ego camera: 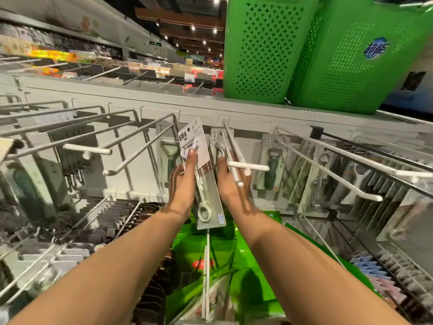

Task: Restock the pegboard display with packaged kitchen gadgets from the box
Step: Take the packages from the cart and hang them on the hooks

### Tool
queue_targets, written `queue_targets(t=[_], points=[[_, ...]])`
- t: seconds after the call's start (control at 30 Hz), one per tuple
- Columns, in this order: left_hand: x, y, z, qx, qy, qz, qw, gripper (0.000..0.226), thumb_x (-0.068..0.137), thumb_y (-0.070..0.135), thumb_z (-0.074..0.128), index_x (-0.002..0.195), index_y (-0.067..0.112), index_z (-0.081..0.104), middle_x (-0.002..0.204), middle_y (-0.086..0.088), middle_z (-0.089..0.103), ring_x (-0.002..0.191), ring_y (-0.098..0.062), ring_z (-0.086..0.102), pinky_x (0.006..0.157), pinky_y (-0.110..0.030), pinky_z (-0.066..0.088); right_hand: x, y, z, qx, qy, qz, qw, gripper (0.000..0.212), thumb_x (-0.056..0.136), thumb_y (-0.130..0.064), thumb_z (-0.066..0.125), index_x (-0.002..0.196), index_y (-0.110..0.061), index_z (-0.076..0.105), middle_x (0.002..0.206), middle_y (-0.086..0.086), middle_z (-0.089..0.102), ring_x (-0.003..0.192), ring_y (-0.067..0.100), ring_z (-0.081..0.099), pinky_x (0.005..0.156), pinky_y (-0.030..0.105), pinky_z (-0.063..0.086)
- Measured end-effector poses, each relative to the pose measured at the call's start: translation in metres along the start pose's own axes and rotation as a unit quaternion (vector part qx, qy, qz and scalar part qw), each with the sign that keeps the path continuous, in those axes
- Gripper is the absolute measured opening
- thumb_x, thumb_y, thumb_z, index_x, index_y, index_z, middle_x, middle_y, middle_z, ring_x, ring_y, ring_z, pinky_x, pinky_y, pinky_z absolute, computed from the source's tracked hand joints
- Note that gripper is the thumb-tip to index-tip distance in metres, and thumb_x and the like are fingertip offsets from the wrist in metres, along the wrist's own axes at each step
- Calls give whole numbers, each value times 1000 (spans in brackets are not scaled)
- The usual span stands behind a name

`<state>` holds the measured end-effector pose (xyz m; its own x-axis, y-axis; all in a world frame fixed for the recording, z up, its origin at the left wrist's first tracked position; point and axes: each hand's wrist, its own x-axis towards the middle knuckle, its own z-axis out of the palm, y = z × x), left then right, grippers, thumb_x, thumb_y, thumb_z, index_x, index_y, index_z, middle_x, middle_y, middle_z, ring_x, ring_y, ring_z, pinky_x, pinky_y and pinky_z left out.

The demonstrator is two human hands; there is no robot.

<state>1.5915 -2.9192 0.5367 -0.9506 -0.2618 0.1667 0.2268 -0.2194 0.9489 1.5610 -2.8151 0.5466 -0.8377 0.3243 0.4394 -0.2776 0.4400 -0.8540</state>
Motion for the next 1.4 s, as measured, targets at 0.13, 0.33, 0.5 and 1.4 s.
queue_targets(t=[0.13, 0.33, 0.5, 1.4], points=[[1, 0, -6, 31, 5, 33, 999, 75, 94, 81, 47, 152, 33, 54, 154, 6, 56, 143, -11, 46, 126, -44, 28, 7, -5, 0, -44, -10, 24, 999, 28, 107, -38, 50, 119, -21, 68, 101, 5, 64, 90, 24, 63, 70, 23, 48], [-16, -1, -8, 13, 46, -36, 998, 91, 95, 69, 60, 157, 6, 37, 156, -7, 53, 147, -25, 45, 119, -38, 30, -21, -11, -23, 62, -40, 36, 997, 33, 104, -53, 48, 86, -31, 63, 83, -5, 69, 77, 15, 66, 71, 29, 53], [-57, 6, -4, 21, 88, -120, 989, 126, 74, 92, 62, 166, 20, 18, 167, -12, 36, 154, -34, 34, 128, -53, 23, -59, -25, -54, -26, -128, -62, 989, 26, 107, -41, 51, 112, -23, 68, 99, -4, 71, 78, 5, 63, 60, 12, 42], [-348, 26, 204, 3, 38, -18, 999, 36, 96, 50, 45, 101, 21, 67, 98, 2, 69, 101, -25, 65, 93, -40, 50, -179, 10, -389, -61, -18, -53, 997, 19, 108, -31, 39, 112, -18, 54, 98, 6, 69, 84, 25, 57, 69, 35, 34]])
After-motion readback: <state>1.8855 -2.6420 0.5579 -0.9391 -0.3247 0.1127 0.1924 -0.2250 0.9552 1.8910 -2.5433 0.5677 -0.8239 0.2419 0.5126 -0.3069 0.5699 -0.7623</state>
